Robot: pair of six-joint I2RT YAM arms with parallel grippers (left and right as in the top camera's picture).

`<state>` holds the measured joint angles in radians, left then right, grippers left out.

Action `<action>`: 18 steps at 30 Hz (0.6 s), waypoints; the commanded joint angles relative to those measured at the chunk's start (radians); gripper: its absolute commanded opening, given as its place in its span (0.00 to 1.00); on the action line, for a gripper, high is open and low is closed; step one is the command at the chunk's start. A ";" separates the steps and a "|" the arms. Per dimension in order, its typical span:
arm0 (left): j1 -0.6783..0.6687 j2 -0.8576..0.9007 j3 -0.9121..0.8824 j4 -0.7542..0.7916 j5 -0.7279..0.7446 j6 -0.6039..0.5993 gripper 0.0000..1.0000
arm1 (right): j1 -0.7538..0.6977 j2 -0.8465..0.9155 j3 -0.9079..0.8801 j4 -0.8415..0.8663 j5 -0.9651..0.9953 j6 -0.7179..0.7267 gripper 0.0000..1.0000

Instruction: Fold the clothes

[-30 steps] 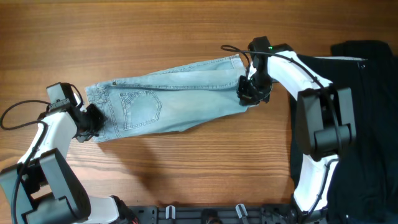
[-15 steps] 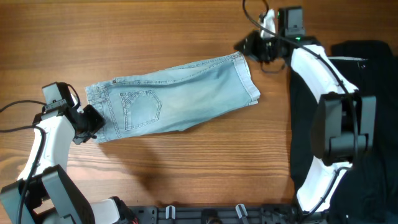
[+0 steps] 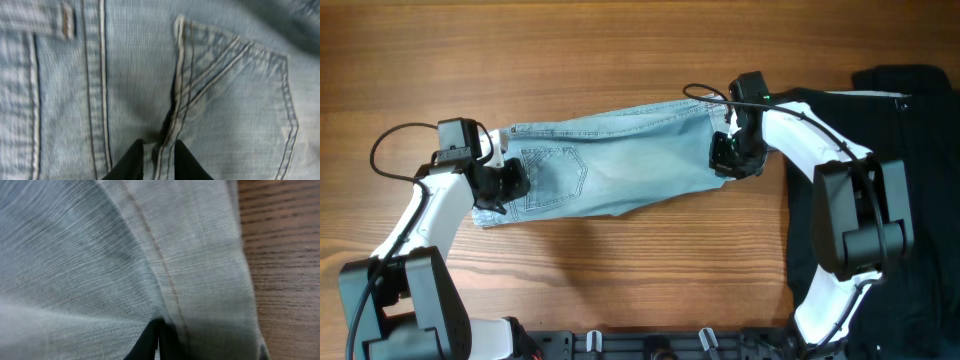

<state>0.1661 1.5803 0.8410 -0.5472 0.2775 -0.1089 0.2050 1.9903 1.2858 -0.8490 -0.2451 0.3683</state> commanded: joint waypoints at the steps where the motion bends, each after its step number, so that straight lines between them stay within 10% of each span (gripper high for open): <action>1: -0.002 0.011 0.010 0.036 -0.017 0.014 0.16 | -0.007 -0.084 0.069 0.014 -0.229 -0.281 0.15; 9: -0.002 0.013 0.010 0.039 -0.017 -0.011 0.04 | 0.175 0.005 0.036 0.311 -0.377 0.084 0.04; 18: -0.002 0.013 0.010 0.028 -0.016 -0.011 0.05 | 0.224 0.256 0.039 1.130 -0.378 0.487 0.04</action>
<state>0.1661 1.5867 0.8410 -0.5148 0.2630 -0.1135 0.4793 2.2318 1.3113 0.1860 -0.5930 0.7876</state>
